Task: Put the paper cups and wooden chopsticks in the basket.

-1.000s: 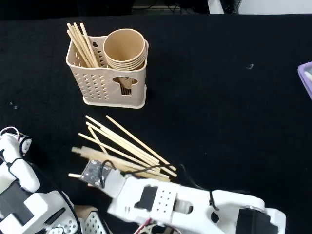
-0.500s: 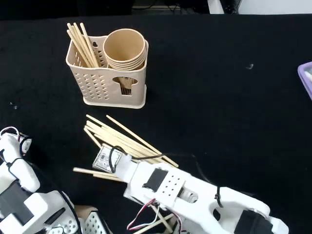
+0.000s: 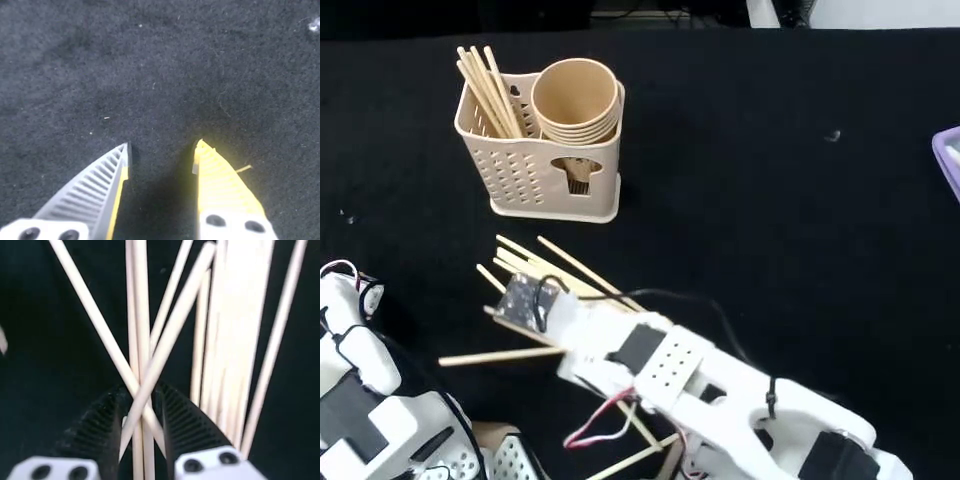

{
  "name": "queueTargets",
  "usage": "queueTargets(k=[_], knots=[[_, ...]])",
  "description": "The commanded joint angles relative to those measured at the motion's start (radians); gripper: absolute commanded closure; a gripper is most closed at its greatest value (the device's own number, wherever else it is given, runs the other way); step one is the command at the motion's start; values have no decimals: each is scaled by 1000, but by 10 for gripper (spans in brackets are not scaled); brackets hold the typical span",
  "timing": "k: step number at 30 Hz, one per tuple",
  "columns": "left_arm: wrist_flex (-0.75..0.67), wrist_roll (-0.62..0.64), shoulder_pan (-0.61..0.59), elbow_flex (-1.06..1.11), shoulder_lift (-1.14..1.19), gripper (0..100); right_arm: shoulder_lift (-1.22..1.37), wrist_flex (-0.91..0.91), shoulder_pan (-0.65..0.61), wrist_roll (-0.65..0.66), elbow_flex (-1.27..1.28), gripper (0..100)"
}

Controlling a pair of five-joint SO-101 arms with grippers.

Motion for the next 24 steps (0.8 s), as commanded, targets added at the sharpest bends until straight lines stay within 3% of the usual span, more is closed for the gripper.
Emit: queueTargets(k=[1,9,14,24], knots=[[5,6,-4,-51,3,788,-42,0,32,46,-88,988],[5,6,-4,-51,3,788,-33,-43,91,66,-4,977],[5,6,-4,-51,3,788,-33,-48,109,58,85,841],[5,5,-4,-51,3,788,-36,-38,95,61,125,843]])
